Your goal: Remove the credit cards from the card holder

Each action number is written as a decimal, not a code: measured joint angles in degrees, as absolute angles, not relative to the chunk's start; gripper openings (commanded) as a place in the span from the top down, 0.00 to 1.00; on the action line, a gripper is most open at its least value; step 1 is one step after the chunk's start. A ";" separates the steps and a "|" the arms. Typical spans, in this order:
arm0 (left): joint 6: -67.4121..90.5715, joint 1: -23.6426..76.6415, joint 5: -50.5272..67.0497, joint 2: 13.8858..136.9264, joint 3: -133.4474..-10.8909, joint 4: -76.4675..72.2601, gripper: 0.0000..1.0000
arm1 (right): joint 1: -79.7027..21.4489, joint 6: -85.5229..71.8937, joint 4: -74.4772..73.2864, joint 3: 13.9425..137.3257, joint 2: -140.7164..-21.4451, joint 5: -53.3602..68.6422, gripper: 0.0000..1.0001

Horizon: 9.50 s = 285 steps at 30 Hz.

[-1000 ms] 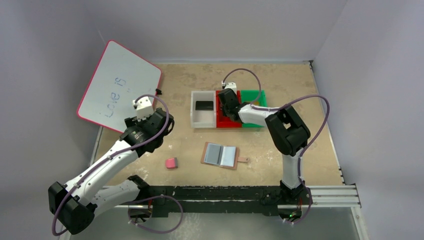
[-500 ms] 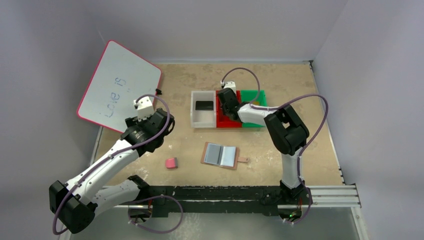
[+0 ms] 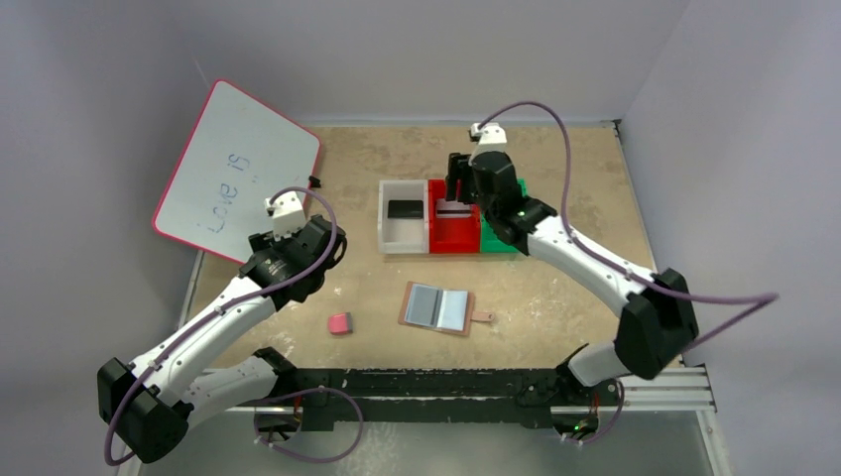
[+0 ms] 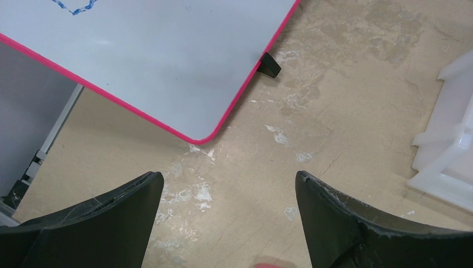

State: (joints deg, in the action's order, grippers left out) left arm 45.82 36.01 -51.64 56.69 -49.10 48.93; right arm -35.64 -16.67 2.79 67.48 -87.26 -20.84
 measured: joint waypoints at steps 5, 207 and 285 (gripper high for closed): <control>45.80 36.01 -51.37 56.69 -49.10 48.90 0.11 | -35.64 -21.58 2.07 60.34 -77.01 -19.88 0.00; 59.48 48.73 -19.59 79.94 -35.00 2.20 0.34 | -51.31 -62.41 33.54 34.72 -98.30 -1.76 1.00; 59.27 48.75 -10.46 83.59 -37.10 -1.89 0.35 | -44.56 -70.89 48.80 28.16 -102.87 10.13 1.00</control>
